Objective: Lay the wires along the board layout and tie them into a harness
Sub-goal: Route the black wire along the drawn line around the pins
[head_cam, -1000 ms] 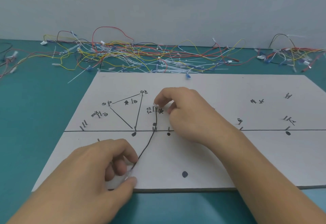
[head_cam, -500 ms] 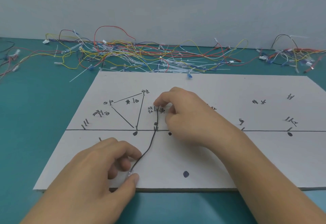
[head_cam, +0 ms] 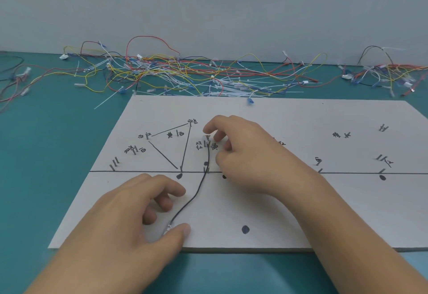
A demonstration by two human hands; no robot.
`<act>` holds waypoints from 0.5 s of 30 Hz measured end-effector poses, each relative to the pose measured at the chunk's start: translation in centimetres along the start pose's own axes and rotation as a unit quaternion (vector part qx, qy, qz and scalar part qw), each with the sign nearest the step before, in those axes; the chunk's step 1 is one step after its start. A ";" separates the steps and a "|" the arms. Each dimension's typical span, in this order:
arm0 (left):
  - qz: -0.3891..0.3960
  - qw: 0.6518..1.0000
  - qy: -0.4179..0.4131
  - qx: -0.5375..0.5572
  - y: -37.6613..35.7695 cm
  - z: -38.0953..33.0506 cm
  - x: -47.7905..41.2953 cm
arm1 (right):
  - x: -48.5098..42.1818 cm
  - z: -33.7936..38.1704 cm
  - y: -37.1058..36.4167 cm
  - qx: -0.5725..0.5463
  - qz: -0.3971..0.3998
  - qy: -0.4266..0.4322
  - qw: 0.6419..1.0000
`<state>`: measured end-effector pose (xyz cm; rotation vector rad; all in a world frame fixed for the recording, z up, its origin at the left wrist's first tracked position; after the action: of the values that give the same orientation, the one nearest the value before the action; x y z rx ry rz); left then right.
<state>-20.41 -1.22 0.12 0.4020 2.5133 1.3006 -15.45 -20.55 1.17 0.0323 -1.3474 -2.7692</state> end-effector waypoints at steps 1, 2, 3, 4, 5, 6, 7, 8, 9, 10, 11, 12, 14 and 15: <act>-0.004 1.000 0.003 0.010 -0.1 -0.2 0.0 | 0.0 0.0 0.0 -0.003 0.002 0.000 1.000; -0.008 1.000 0.004 0.019 -0.2 -0.3 -0.1 | 0.1 0.0 0.0 -0.003 0.004 0.001 1.000; -0.014 1.000 0.004 0.026 -0.2 -0.5 -0.2 | 0.1 0.0 0.0 -0.002 0.005 0.002 1.000; -0.023 0.999 0.002 0.032 0.0 -0.6 -0.5 | 0.1 0.0 0.0 0.002 0.007 0.003 1.000; -0.033 0.999 0.001 0.042 0.3 -0.7 -0.8 | 0.2 0.0 0.0 0.005 0.009 0.004 1.000; -0.042 0.998 0.001 0.056 0.6 -0.8 -1.2 | 0.2 0.0 0.0 0.007 0.010 0.005 1.000; -0.047 0.997 0.001 0.065 1.2 -0.9 -1.9 | 0.2 0.0 0.0 0.007 0.012 0.006 1.000; -0.052 0.997 -0.004 0.065 1.8 -1.1 -2.7 | 0.2 0.0 0.0 0.007 0.013 0.008 1.000; -0.056 0.996 -0.014 0.063 2.6 -1.5 -3.8 | 0.3 0.1 0.0 0.007 0.014 0.009 1.000; -0.057 0.996 -0.026 0.067 3.5 -1.8 -5.0 | 0.3 0.1 0.1 0.009 0.016 0.010 1.000; -0.054 0.995 -0.033 0.075 4.2 -2.2 -6.3 | 0.3 0.1 0.1 0.010 0.016 0.010 1.000; -0.046 0.995 -0.033 0.081 4.8 -2.4 -7.7 | 0.3 0.2 0.1 0.011 0.016 0.010 1.000; -0.014 0.997 -0.016 0.079 5.0 -2.8 -10.5 | 0.4 0.3 0.1 0.014 0.016 0.011 1.000; 0.006 0.997 0.001 0.071 4.4 -2.8 -11.9 | 0.4 0.3 0.2 0.017 0.016 0.012 1.000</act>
<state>-9.97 -5.28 6.79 0.4463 2.6177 1.1311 -15.87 -20.40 1.51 0.0457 -1.3754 -2.7106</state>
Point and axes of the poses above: each hand's wrist, its own x-axis away from the middle knuckle, its own y-axis out of the back of the hand, z = x × y, the point moved 7 cm from there along -x, towards the middle knuckle, and after that the axes turned 2 degrees about -x, right-handed, at the moved point
